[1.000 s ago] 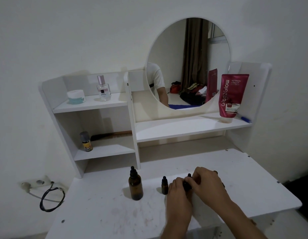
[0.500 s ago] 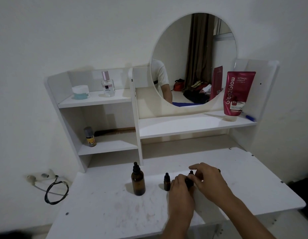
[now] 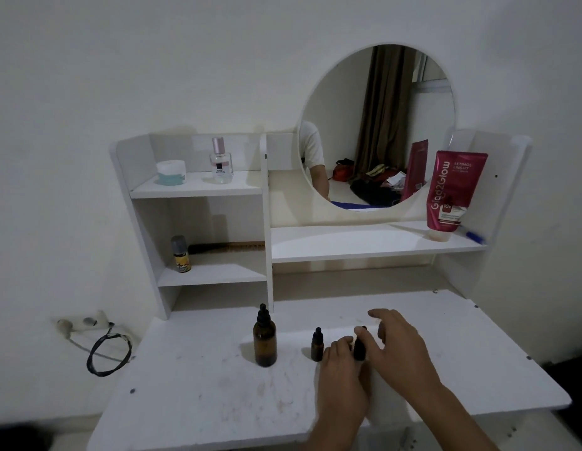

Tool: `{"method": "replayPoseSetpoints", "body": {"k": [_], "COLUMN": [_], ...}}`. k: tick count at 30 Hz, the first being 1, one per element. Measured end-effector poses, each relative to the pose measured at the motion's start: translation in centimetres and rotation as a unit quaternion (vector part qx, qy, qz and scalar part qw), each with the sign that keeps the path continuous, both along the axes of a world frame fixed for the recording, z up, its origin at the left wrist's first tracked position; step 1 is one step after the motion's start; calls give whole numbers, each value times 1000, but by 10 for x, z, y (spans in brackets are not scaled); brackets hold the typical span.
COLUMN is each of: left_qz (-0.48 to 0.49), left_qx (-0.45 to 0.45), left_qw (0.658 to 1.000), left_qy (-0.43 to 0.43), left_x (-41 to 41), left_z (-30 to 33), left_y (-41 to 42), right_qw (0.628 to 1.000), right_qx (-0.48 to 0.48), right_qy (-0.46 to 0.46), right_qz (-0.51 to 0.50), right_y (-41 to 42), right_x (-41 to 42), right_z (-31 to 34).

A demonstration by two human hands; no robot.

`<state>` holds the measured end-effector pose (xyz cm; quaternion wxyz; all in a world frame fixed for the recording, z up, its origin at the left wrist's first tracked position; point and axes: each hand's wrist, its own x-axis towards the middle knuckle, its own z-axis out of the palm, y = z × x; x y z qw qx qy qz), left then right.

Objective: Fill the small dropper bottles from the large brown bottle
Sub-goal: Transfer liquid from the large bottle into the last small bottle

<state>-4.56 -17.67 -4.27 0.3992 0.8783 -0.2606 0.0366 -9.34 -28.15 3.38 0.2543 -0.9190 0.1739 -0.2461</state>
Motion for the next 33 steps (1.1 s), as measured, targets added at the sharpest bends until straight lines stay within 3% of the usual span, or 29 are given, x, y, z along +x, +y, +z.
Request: {"method": "replayPoseSetpoints", "body": {"k": [5, 9, 14, 18, 23, 33], "left_qz": [48, 142, 238, 218, 180, 194], "left_qx": [-50, -93, -164, -122, -125, -114], "left_qw": [990, 974, 952, 964, 972, 972], "left_qy": [123, 153, 101, 96, 85, 71], "left_x": [-19, -12, 18, 37, 47, 50], "left_z": [6, 20, 21, 14, 12, 3], "left_y": [32, 85, 135, 139, 136, 135], "right_qw": [995, 991, 980, 977, 976, 972], "right_qx": [-48, 0, 79, 84, 87, 127], "right_qy": [-83, -68, 9, 53, 12, -40], "right_qz": [29, 116, 180, 188, 201, 194], "right_y": [33, 69, 111, 125, 126, 131], "right_x": [4, 24, 64, 85, 91, 95], "right_z": [26, 44, 43, 31, 27, 34]}}
